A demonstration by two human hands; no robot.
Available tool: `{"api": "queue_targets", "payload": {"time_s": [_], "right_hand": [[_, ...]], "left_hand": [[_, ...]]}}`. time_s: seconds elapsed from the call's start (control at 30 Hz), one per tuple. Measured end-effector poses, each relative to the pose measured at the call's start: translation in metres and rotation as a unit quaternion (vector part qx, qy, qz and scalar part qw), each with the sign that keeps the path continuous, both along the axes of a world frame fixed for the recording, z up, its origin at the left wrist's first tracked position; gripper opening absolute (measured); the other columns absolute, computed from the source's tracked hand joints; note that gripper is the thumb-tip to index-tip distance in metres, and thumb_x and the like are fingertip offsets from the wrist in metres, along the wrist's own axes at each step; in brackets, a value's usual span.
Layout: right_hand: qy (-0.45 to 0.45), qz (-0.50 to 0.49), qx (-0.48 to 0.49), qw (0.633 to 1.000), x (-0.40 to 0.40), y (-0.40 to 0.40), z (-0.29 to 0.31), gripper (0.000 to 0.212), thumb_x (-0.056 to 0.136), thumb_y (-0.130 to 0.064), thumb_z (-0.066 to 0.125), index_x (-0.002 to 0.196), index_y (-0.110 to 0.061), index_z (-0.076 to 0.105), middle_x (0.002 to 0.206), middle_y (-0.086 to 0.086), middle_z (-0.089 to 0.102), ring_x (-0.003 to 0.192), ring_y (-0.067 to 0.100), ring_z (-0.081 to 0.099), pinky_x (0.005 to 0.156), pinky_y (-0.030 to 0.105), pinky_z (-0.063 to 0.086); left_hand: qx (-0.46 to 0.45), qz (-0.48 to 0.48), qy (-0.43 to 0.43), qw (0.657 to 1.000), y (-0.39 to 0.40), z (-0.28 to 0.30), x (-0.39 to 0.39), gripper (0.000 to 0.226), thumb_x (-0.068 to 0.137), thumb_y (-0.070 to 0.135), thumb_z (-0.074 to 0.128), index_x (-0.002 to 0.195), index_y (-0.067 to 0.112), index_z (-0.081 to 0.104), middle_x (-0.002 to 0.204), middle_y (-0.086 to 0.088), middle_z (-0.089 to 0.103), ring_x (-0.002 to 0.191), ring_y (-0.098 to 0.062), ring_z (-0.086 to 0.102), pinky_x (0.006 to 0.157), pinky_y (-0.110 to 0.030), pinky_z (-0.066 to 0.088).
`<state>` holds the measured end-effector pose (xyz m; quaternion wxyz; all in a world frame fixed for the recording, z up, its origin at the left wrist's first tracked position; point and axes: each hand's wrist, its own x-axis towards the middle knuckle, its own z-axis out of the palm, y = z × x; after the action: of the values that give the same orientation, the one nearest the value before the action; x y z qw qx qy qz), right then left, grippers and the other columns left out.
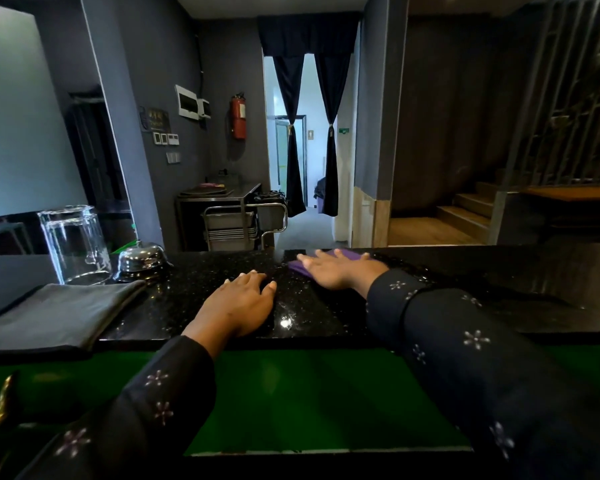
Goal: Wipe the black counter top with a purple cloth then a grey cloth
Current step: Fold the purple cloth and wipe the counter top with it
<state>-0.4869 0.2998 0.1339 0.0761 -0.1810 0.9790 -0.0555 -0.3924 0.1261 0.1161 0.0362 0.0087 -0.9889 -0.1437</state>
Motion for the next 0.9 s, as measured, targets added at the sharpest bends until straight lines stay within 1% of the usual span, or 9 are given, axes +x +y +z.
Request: {"api": "queue_targets", "payload": {"time_s": [0.1, 0.17, 0.23, 0.3, 0.4, 0.5, 0.6, 0.73, 0.9], "right_hand": [[0.007, -0.089, 0.000, 0.996, -0.013, 0.064, -0.001, 0.053, 0.095, -0.062, 0.004, 0.147, -0.052, 0.003, 0.162, -0.010, -0.007, 0.147, 0.035, -0.009, 0.103, 0.076, -0.012], [0.000, -0.158, 0.006, 0.987, -0.017, 0.106, 0.000, 0.053, 0.095, -0.062, 0.007, 0.147, -0.053, 0.004, 0.162, -0.009, -0.007, 0.147, 0.035, -0.010, 0.104, 0.075, -0.012], [-0.013, -0.210, 0.009, 0.977, -0.016, 0.131, 0.002, 0.052, 0.096, -0.061, 0.009, 0.148, -0.052, 0.005, 0.162, -0.007, -0.007, 0.147, 0.034, -0.010, 0.106, 0.073, -0.011], [-0.020, -0.232, 0.015, 0.972, -0.012, 0.136, 0.001, 0.052, 0.097, -0.060, 0.010, 0.148, -0.051, 0.004, 0.162, -0.005, -0.007, 0.147, 0.034, -0.011, 0.107, 0.071, -0.011], [-0.010, -0.202, 0.019, 0.979, -0.004, 0.112, 0.002, 0.054, 0.095, -0.063, 0.010, 0.148, -0.051, 0.001, 0.162, -0.004, -0.009, 0.147, 0.036, -0.010, 0.106, 0.073, -0.009], [0.009, -0.094, 0.017, 0.995, 0.013, 0.061, 0.000, 0.053, 0.095, -0.063, 0.007, 0.147, -0.053, -0.001, 0.162, -0.005, -0.009, 0.147, 0.037, -0.009, 0.104, 0.075, -0.011], [0.007, 0.005, 0.017, 1.000, 0.028, -0.003, -0.004, 0.051, 0.096, -0.060, 0.007, 0.147, -0.053, 0.000, 0.162, -0.005, -0.010, 0.146, 0.037, -0.012, 0.102, 0.077, -0.012], [0.002, 0.005, 0.026, 1.000, 0.026, -0.053, 0.005, 0.053, 0.099, -0.055, 0.014, 0.150, -0.046, 0.001, 0.162, -0.001, -0.008, 0.147, 0.037, -0.010, 0.103, 0.077, -0.008], [-0.002, -0.009, 0.016, 1.000, -0.004, -0.041, 0.006, 0.053, 0.098, -0.057, 0.010, 0.149, -0.048, 0.003, 0.163, -0.003, -0.004, 0.148, 0.034, -0.008, 0.107, 0.073, -0.006]], "left_hand": [[-0.001, -0.002, 0.005, 1.000, 0.001, 0.000, 0.002, 0.056, 0.100, 0.044, 0.021, 0.150, 0.018, 0.022, 0.159, -0.005, 0.014, 0.147, -0.019, 0.010, 0.118, -0.037, 0.003], [-0.003, 0.001, -0.001, 1.000, 0.002, 0.000, 0.001, 0.057, 0.100, 0.045, 0.020, 0.150, 0.017, 0.020, 0.159, -0.005, 0.013, 0.147, -0.020, 0.010, 0.118, -0.038, 0.003], [-0.008, 0.005, -0.005, 1.000, 0.003, 0.000, 0.000, 0.059, 0.100, 0.046, 0.019, 0.150, 0.016, 0.018, 0.160, -0.005, 0.012, 0.147, -0.020, 0.009, 0.118, -0.039, 0.003], [-0.013, 0.008, -0.008, 1.000, 0.003, -0.001, -0.002, 0.060, 0.099, 0.047, 0.019, 0.151, 0.016, 0.017, 0.160, -0.006, 0.012, 0.147, -0.020, 0.009, 0.119, -0.040, 0.003], [-0.013, 0.011, -0.011, 1.000, 0.003, 0.000, -0.002, 0.060, 0.100, 0.046, 0.020, 0.151, 0.016, 0.017, 0.160, -0.006, 0.012, 0.147, -0.020, 0.009, 0.119, -0.040, 0.003], [-0.011, 0.013, -0.013, 1.000, 0.004, 0.002, 0.000, 0.058, 0.100, 0.045, 0.020, 0.151, 0.016, 0.017, 0.160, -0.006, 0.012, 0.147, -0.021, 0.009, 0.118, -0.040, 0.003], [-0.014, 0.015, -0.019, 1.000, 0.006, 0.003, 0.000, 0.058, 0.100, 0.044, 0.020, 0.151, 0.016, 0.016, 0.160, -0.007, 0.011, 0.147, -0.021, 0.008, 0.118, -0.040, 0.003], [-0.021, 0.011, -0.023, 0.999, 0.004, 0.001, -0.001, 0.057, 0.100, 0.042, 0.019, 0.151, 0.017, 0.015, 0.160, -0.007, 0.010, 0.147, -0.021, 0.008, 0.118, -0.041, 0.003], [-0.019, 0.007, -0.022, 1.000, 0.000, 0.002, -0.004, 0.055, 0.101, 0.042, 0.021, 0.151, 0.019, 0.018, 0.160, -0.004, 0.011, 0.147, -0.020, 0.008, 0.118, -0.040, 0.003]]}}
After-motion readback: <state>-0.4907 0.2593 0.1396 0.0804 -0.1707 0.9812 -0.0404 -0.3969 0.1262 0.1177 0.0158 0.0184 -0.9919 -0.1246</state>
